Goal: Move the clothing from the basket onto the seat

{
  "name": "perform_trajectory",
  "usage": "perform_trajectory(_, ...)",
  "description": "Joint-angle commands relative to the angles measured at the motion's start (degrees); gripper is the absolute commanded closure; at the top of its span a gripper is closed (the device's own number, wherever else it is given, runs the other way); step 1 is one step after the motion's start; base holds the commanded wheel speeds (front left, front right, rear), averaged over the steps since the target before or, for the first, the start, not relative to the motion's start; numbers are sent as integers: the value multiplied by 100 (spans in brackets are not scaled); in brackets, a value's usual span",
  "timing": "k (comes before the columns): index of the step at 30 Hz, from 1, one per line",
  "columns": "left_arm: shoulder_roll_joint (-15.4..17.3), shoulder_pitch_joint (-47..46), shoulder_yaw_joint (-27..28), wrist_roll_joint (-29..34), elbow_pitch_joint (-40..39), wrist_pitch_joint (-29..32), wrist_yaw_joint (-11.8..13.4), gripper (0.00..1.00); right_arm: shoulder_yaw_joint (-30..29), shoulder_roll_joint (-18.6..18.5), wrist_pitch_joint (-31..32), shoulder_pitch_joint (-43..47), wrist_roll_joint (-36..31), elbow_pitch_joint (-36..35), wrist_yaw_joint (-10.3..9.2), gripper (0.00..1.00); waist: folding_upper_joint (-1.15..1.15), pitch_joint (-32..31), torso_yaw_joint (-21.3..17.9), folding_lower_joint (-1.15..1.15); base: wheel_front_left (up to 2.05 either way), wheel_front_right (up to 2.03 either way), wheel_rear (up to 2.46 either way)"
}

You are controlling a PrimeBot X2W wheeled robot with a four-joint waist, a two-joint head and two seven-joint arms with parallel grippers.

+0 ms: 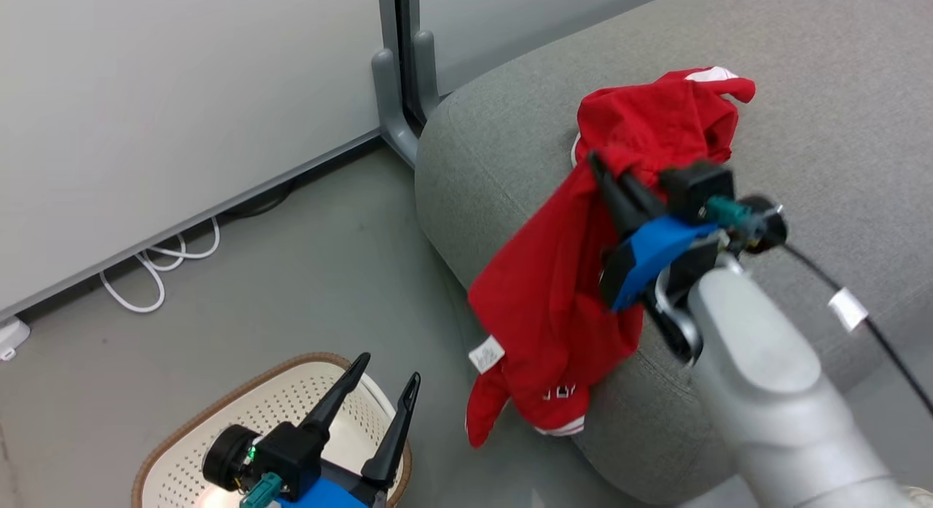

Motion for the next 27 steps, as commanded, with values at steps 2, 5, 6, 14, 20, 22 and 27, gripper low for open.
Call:
perform_trajectory(2,96,-174,-27,40,-57,-19,-21,0,-194,-159,183,-493,-59,-69,-4,100,0,275,108,0,0,0,0)
perform_trajectory(5,227,-350,-37,77,-144,-18,-22,0,-461,-435,508,-1224,32,-236,-4,100,0,626,185,0,0,0,0)
perform_trajectory(6,270,-428,-46,101,-184,-19,-22,0,-562,-607,602,-1474,37,-295,-4,100,0,764,219,0,0,0,0)
perform_trajectory(14,573,-1152,-209,228,-447,2,-22,0,-1310,-2228,1256,-2980,65,-769,-4,100,0,1894,638,0,0,0,0)
perform_trajectory(20,838,-1730,-331,293,-783,163,-23,0,-2380,-2900,1320,-3315,151,-857,-3,100,0,2722,838,0,0,0,0)
perform_trajectory(22,962,-1947,-391,325,-970,258,-23,0,-2727,-2935,1201,-3039,200,-675,-3,100,0,3059,900,0,0,0,0)
perform_trajectory(27,1080,-2230,-490,354,-1217,359,-23,0,-3216,-2658,777,-2497,108,-112,-3,100,0,3416,983,0,0,0,0)
